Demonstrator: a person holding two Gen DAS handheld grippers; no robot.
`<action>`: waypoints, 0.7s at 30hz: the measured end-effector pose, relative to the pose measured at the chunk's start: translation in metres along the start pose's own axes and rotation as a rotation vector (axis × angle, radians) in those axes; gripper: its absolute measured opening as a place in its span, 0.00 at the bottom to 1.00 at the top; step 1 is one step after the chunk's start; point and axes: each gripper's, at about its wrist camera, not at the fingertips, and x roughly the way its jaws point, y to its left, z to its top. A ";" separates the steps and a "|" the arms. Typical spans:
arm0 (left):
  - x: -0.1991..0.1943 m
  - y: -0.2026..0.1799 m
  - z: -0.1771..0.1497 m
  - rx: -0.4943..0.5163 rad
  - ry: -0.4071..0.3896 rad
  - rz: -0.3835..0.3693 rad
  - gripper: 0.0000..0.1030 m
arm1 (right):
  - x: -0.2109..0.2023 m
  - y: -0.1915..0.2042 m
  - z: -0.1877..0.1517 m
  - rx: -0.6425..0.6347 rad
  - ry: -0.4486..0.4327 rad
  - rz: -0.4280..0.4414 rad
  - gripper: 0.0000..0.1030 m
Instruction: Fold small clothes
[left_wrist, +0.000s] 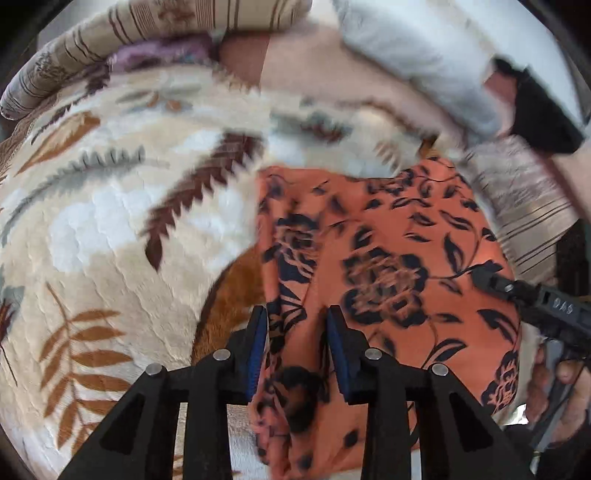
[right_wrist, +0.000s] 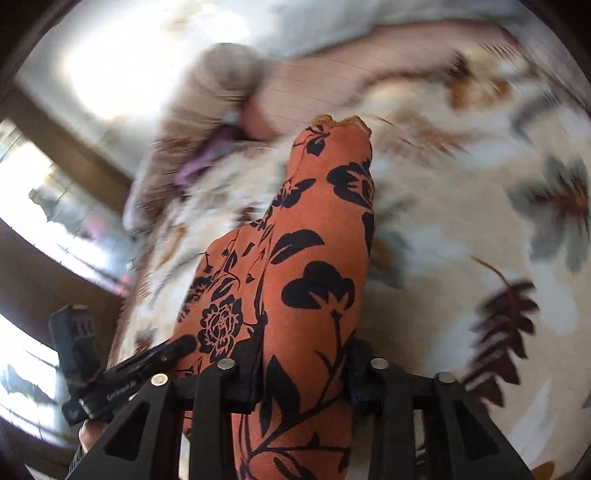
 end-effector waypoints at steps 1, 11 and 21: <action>0.012 -0.002 -0.001 0.001 0.032 0.009 0.51 | 0.011 -0.024 -0.002 0.071 0.037 -0.050 0.52; -0.051 0.002 -0.042 0.061 -0.119 0.117 0.63 | -0.052 0.007 -0.030 0.008 -0.208 0.051 0.71; -0.072 -0.002 -0.053 0.052 -0.146 0.184 0.68 | -0.048 0.038 -0.056 -0.057 -0.163 0.035 0.86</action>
